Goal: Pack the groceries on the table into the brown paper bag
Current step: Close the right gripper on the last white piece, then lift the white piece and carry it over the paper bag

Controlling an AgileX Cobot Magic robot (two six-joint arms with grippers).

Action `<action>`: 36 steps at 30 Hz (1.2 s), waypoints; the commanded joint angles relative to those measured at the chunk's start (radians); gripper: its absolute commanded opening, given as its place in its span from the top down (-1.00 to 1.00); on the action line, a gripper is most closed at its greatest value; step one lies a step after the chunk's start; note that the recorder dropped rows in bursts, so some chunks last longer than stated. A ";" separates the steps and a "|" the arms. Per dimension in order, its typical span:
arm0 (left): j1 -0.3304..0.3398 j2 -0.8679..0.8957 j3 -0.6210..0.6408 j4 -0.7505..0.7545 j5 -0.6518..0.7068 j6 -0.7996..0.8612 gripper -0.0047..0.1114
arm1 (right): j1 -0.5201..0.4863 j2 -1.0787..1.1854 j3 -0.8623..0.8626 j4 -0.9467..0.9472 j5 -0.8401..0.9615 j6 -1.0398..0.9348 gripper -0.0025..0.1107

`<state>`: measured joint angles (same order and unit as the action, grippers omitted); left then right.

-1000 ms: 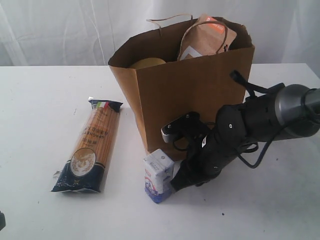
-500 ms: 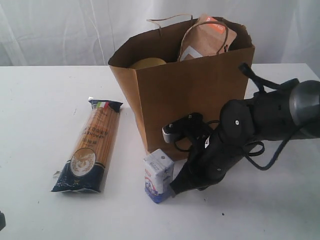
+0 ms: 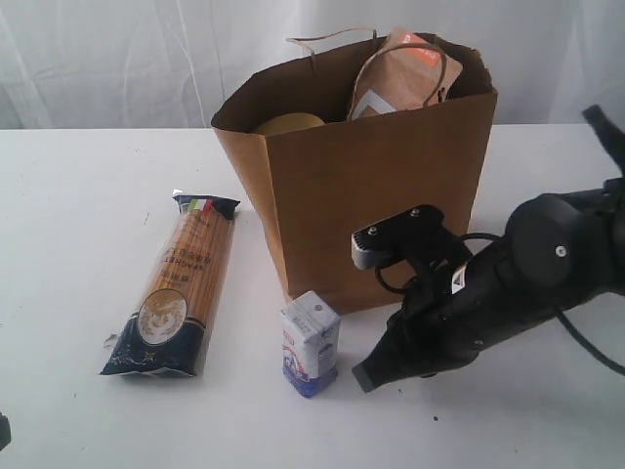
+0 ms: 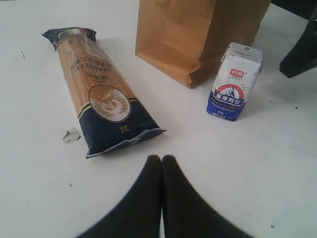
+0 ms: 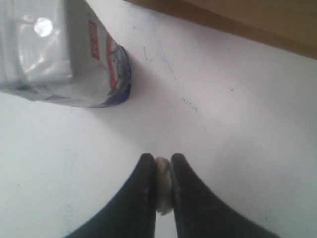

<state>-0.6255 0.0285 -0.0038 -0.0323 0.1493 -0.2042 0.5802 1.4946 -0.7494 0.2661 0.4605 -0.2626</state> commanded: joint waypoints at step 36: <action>-0.004 -0.006 0.004 0.000 0.001 -0.002 0.92 | 0.001 -0.489 -0.521 -0.014 0.092 -0.050 0.96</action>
<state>-0.6255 0.0285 -0.0038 -0.0323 0.1493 -0.2042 0.5802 0.9817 -1.2094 0.2587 0.5583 -0.2886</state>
